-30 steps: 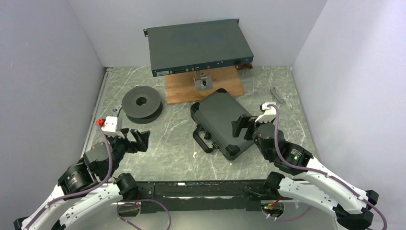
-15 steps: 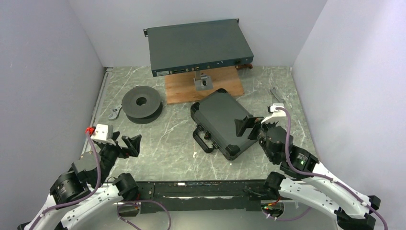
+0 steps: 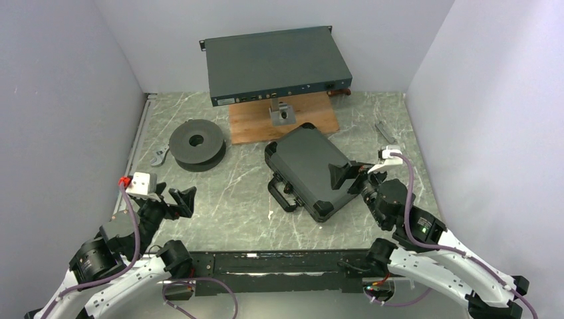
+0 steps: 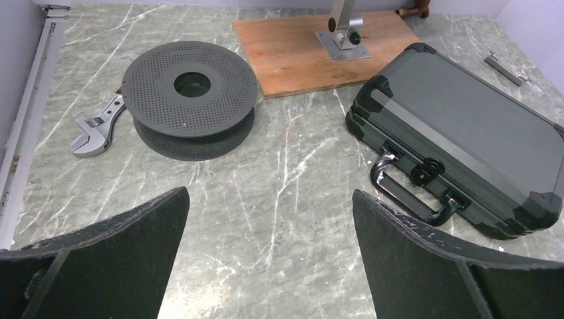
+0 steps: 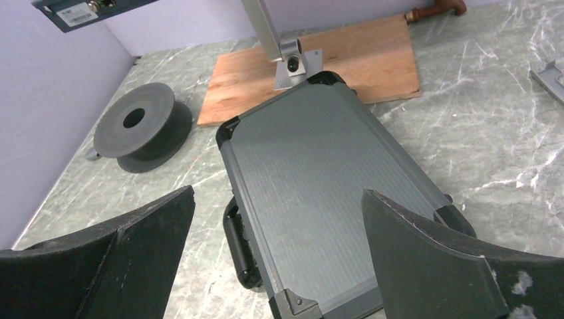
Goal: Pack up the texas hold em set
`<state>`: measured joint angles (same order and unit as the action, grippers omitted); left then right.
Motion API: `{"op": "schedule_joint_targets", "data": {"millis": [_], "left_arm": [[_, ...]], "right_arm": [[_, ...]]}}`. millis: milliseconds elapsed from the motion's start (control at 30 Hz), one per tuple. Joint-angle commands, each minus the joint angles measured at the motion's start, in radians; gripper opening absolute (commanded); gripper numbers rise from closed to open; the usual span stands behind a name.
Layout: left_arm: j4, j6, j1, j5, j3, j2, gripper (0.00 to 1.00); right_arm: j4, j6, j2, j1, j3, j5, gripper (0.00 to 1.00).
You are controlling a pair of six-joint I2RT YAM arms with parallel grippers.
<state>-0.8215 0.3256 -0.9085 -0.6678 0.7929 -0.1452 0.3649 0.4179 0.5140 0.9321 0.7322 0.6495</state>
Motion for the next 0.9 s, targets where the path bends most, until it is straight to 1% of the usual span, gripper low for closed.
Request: {"op": "schedule_joint_targets", "data": {"millis": [0,300,567,667,733,867], "left_arm": [[0.018,-0.022,0.009,0.005,0.002,0.000,0.99],[0.016,-0.023,0.013,0.002,0.001,-0.011,0.99],[0.027,-0.035,0.032,0.010,-0.001,-0.018,0.99],[0.027,-0.036,0.039,0.014,-0.001,-0.025,0.99],[0.024,-0.036,0.040,0.014,-0.001,-0.029,0.99],[0.021,-0.034,0.040,0.011,0.000,-0.034,0.99]], "right_arm": [[-0.053,-0.024,-0.035,0.002,-0.007,0.001,1.00],[-0.087,-0.053,-0.050,0.002,-0.025,0.002,1.00],[-0.064,-0.035,-0.046,0.002,-0.026,0.006,1.00],[-0.086,-0.050,-0.063,0.002,-0.036,-0.008,1.00],[-0.136,-0.086,-0.075,0.002,-0.054,-0.035,1.00],[-0.140,-0.088,-0.046,0.002,-0.035,0.000,1.00]]}}
